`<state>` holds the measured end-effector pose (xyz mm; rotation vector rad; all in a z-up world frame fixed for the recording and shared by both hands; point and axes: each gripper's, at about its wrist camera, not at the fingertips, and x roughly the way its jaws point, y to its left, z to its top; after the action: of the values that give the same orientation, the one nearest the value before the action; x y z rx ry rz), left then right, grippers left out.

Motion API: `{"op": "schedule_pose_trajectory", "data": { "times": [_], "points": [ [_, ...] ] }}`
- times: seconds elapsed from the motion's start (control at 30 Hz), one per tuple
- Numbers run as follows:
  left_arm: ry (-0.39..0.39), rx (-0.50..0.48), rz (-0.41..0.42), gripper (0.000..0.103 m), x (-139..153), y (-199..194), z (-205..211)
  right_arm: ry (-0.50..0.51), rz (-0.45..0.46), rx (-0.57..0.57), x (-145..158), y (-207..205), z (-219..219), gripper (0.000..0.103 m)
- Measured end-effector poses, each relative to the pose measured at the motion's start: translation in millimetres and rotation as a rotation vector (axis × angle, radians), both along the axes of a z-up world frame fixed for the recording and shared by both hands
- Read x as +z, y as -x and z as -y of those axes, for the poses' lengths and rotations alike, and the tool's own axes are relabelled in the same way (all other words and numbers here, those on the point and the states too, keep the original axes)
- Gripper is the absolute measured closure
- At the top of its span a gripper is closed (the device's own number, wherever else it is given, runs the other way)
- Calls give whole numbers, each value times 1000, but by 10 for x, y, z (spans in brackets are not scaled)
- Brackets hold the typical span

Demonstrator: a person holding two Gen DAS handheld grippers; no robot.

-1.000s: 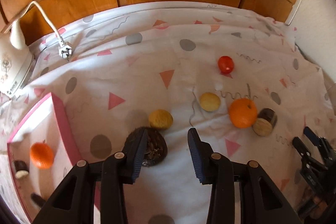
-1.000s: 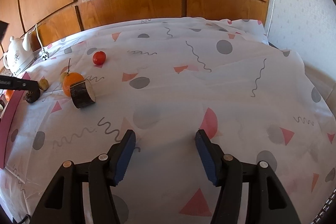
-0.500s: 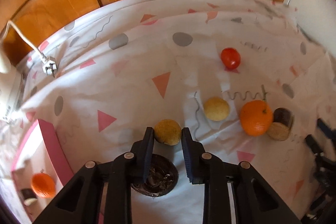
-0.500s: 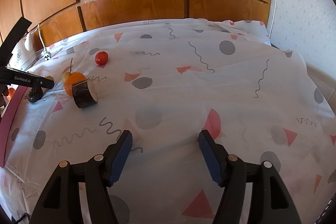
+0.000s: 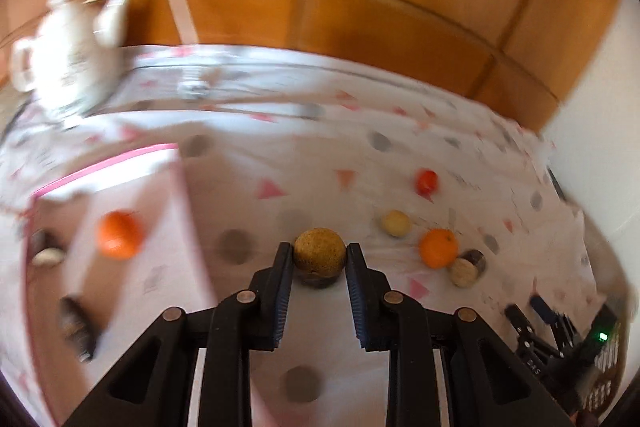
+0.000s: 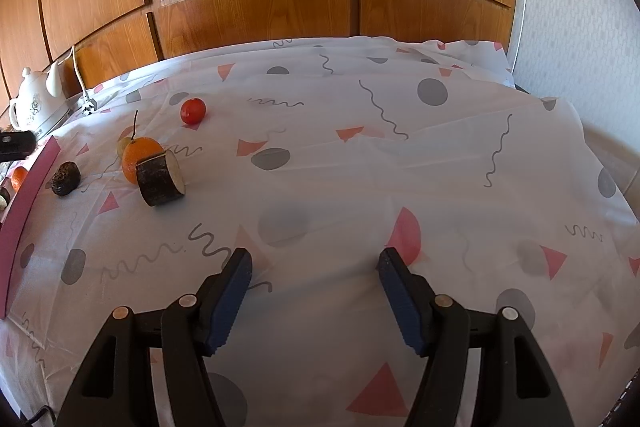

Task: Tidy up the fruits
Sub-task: 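Reach the left gripper to the small yellow round fruit and grasp it, then carry the yellow fruit into the pink tray beside the orange and release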

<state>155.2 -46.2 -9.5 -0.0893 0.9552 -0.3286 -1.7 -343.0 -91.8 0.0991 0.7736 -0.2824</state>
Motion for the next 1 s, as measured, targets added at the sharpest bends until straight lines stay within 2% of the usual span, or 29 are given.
{"op": "schedule_pose_trajectory", "data": {
  "times": [0.13, 0.33, 0.4, 0.47, 0.57, 0.77, 1.0],
  "points": [
    [-5, 145, 32, 76, 51, 60, -458, 2, 0, -1, 2, 2, -8, 36],
    [-13, 285, -18, 75, -143, -22, -951, 10, 1, -2, -3, 10, -16, 36],
    [8, 298, -16, 57, -146, 30, -1017, 12, 0, -2, -4, 7, -16, 36],
    [15, 306, 2, 51, -126, 116, -1034, 16, 0, -2, -6, 7, -21, 36],
    [-32, 319, 36, 51, -84, 279, -997, 21, -2, -3, -7, 4, -25, 36],
    [-56, 365, 28, 50, -117, 622, -1032, 24, -3, -2, -6, 6, -26, 36],
    [-73, 411, 17, 40, -165, 957, -1054, 23, -3, -3, -4, -1, -24, 35]
  ]
}}
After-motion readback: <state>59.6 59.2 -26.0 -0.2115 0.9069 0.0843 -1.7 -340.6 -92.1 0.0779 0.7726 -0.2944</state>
